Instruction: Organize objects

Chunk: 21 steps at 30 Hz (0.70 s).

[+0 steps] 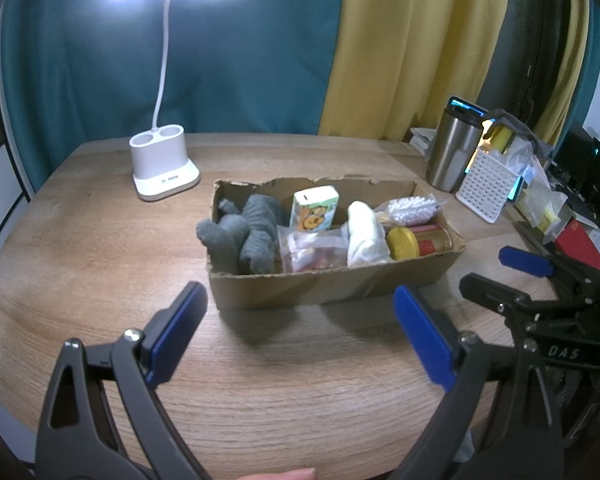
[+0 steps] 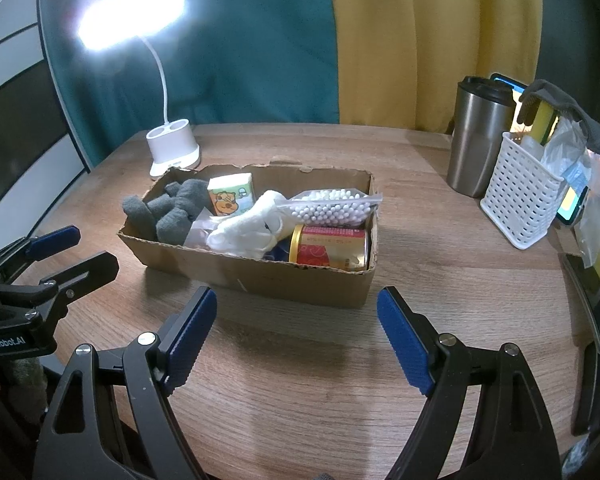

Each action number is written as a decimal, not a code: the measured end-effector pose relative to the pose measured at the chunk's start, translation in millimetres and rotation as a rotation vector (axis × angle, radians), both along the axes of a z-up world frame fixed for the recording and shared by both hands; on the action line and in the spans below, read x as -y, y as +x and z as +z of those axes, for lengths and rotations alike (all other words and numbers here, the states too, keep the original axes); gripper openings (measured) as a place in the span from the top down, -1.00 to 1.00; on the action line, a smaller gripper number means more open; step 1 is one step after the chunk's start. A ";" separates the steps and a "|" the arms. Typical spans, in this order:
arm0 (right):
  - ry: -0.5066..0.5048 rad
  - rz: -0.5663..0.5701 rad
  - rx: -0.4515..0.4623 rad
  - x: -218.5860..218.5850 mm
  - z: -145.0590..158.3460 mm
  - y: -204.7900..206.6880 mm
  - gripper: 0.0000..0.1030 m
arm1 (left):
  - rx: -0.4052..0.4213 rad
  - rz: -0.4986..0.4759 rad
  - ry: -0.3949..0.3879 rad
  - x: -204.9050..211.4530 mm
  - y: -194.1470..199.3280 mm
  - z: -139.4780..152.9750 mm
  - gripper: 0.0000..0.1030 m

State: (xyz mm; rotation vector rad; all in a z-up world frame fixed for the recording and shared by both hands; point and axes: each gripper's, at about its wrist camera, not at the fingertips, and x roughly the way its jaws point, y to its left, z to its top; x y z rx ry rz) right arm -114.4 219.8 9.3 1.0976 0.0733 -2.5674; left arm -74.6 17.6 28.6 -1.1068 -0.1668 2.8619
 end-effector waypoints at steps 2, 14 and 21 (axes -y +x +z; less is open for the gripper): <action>0.000 -0.001 0.000 0.1 0.0 0.1 -0.65 | 0.000 0.000 0.001 0.0 0.1 0.2 -0.86; 0.005 -0.001 0.001 0.7 0.5 0.3 -0.65 | 0.010 0.015 -0.006 1.4 -1.3 -1.6 -0.86; 0.004 0.002 0.001 1.0 0.3 -0.4 -0.65 | 0.004 -0.017 0.001 -1.4 -2.8 -1.7 -0.86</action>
